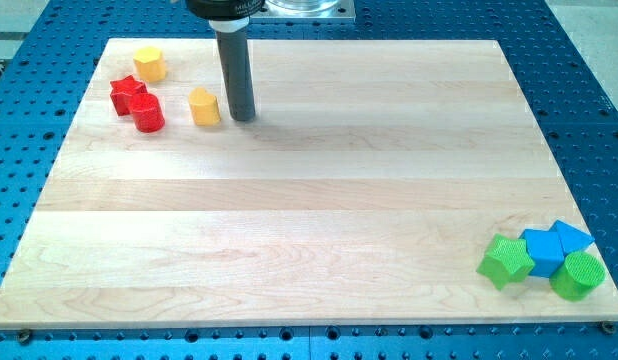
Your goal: Place the arm vertically above the yellow heart
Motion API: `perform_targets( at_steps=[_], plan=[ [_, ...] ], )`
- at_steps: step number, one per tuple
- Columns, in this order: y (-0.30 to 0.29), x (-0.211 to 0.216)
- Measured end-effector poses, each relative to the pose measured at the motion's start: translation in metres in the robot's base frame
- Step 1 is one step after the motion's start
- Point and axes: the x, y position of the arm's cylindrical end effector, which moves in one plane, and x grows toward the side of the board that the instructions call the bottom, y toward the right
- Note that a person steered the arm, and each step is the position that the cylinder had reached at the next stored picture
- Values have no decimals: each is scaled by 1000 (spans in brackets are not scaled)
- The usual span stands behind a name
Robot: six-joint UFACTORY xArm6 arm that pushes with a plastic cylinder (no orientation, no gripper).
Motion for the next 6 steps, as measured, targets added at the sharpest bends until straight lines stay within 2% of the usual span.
perform_targets(
  at_steps=[1,2,4,5,6],
  plan=[
    [11,-18],
    [-21,-37],
    [-54,-148],
    [-65,-151],
    [-119,-144]
  ],
)
